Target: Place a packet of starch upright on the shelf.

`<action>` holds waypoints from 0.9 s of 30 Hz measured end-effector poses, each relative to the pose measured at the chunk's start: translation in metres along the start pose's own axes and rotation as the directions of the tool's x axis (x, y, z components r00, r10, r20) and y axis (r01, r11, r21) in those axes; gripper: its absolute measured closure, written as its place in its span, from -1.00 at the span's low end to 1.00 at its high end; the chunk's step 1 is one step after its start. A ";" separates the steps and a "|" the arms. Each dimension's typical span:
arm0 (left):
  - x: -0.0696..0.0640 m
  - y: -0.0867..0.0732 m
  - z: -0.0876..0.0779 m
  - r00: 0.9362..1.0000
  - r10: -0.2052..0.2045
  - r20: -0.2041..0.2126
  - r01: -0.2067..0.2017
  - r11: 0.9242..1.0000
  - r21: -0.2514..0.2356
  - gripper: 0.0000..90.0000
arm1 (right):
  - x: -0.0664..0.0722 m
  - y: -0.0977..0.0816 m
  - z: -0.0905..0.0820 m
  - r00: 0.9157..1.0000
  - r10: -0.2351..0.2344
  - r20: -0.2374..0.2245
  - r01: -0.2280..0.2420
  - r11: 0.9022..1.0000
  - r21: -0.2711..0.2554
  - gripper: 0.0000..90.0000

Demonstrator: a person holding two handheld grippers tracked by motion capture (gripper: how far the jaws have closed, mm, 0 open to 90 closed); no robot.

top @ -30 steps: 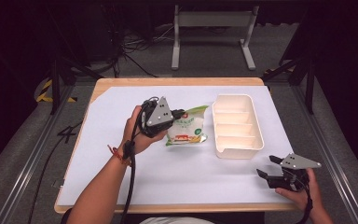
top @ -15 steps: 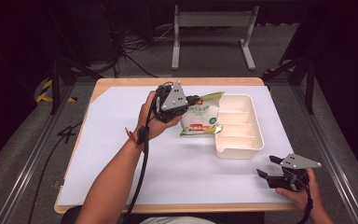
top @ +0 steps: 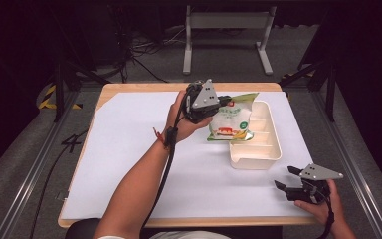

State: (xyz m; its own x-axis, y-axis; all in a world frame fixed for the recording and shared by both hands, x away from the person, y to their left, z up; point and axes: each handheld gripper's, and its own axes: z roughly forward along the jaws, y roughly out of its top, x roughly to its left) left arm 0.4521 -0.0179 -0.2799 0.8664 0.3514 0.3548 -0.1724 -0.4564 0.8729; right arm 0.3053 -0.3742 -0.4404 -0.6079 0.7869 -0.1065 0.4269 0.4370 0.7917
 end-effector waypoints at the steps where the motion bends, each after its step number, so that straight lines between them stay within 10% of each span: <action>1: -0.001 0.001 0.005 1.000 0.002 0.011 -0.002 1.000 -0.003 1.00 | 0.000 0.000 0.000 1.000 0.000 0.000 0.000 1.000 0.000 -0.42; 27: -0.013 0.022 0.069 0.995 0.002 0.095 0.005 0.997 -0.073 0.99 | 0.000 -0.001 0.000 1.000 -0.011 -0.006 0.011 1.000 0.000 -0.42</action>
State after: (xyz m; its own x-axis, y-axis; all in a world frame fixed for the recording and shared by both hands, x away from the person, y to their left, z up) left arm 0.4692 -0.0884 -0.2885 0.9067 0.2710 0.3233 -0.2021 -0.3938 0.8967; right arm 0.3047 -0.3742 -0.4409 -0.6165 0.7795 -0.1112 0.4204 0.4453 0.7905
